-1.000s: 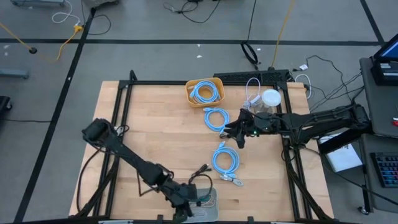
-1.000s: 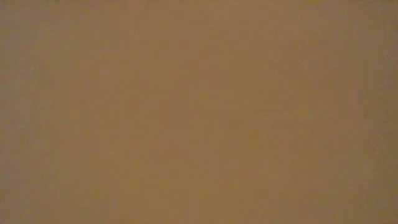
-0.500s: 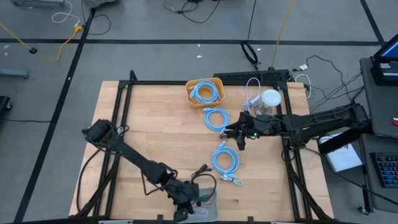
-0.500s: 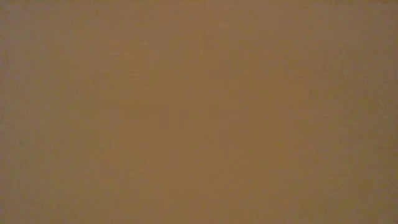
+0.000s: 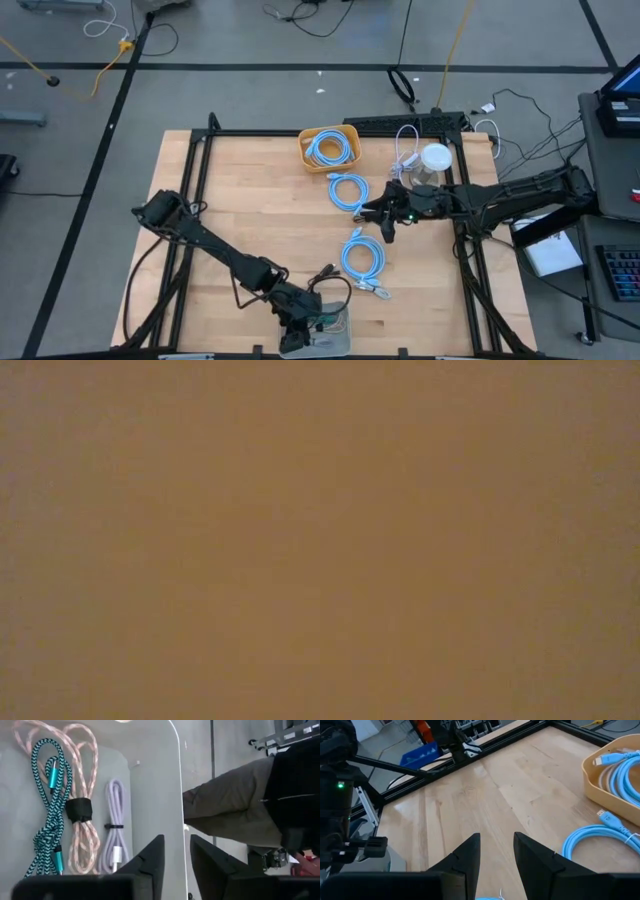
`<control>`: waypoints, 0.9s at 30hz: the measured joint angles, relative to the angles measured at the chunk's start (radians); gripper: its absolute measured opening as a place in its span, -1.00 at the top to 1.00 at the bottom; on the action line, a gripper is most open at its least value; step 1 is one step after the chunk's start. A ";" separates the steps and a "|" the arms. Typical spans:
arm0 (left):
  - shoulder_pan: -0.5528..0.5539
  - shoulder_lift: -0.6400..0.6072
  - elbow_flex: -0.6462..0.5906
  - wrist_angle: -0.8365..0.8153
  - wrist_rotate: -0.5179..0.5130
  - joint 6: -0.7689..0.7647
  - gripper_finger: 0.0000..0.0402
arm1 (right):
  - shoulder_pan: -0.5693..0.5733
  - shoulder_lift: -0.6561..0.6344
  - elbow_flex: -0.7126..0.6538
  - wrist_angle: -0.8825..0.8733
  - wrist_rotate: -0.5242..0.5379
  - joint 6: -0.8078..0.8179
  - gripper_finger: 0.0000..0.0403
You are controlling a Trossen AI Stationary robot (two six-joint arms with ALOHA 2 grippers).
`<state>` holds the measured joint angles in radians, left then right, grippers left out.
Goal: Pick & Place USB Port
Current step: Put the purple charger cable into the gray bin, then put the top HDMI cable into the yellow bin
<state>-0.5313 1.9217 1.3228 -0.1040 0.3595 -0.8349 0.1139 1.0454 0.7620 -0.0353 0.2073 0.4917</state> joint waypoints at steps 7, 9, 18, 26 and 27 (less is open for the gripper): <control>0.009 -0.010 0.000 -0.059 -0.055 -0.017 0.41 | 0.000 0.000 0.000 -0.069 0.002 -0.017 0.46; 0.019 -0.031 -0.001 -0.106 -0.105 -0.011 0.41 | 0.000 0.000 0.000 -0.158 0.022 -0.046 0.46; 0.129 -0.243 -0.001 -0.374 -0.406 0.091 0.40 | -0.048 0.002 -0.004 -0.433 0.081 -0.170 0.45; 0.266 -0.387 -0.001 -0.394 -0.522 0.202 0.40 | -0.163 0.103 -0.112 -0.306 0.012 -0.235 0.19; 0.284 -0.395 -0.001 -0.398 -0.522 0.211 0.40 | -0.178 0.121 -0.125 -0.282 -0.013 -0.236 0.15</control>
<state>-0.2472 1.5270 1.3220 -0.5018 -0.1622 -0.6235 -0.0642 1.1663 0.6374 -0.3177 0.1944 0.2552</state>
